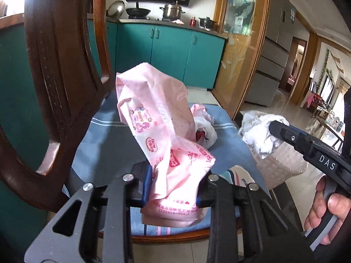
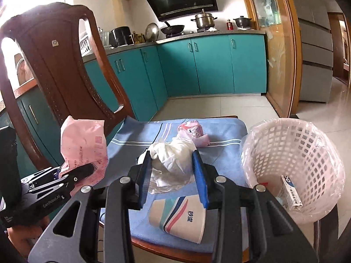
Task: Collect trash
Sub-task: 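Grasp the pink plastic bag with the left gripper while the right gripper grasps the white crumpled plastic, then carry the white crumpled plastic with the right gripper and drop it into the wastebasket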
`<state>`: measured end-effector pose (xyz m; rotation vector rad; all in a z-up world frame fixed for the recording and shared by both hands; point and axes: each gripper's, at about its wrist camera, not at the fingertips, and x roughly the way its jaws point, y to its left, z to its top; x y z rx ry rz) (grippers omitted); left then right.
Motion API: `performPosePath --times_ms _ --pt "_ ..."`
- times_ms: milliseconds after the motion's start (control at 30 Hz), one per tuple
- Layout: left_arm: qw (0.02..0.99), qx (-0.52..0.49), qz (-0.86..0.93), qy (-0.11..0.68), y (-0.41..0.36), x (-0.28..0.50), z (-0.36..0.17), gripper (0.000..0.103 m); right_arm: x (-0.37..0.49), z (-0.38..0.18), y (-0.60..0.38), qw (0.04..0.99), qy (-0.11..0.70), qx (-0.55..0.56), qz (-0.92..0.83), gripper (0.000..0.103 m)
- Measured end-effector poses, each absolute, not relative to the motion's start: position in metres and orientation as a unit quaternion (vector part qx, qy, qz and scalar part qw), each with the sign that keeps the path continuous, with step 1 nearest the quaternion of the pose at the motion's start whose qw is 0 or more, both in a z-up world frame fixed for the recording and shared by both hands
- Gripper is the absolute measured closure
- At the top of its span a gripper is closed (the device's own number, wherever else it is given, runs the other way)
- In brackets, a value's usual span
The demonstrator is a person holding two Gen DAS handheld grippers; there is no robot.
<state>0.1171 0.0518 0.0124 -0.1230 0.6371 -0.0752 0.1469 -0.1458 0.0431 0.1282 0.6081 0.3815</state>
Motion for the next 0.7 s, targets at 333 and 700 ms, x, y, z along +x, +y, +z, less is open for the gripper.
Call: performPosePath --times_ms 333,700 --pt "0.945 -0.060 -0.039 0.319 0.0535 0.1190 0.0133 0.073 0.1459 0.0418 -0.1413 0.933 0.303 0.055 0.188 0.066" --pt "0.943 -0.056 -0.041 0.325 0.0512 0.1248 0.0119 0.073 0.1445 0.0429 -0.1433 0.935 0.299 0.050 0.181 0.066"
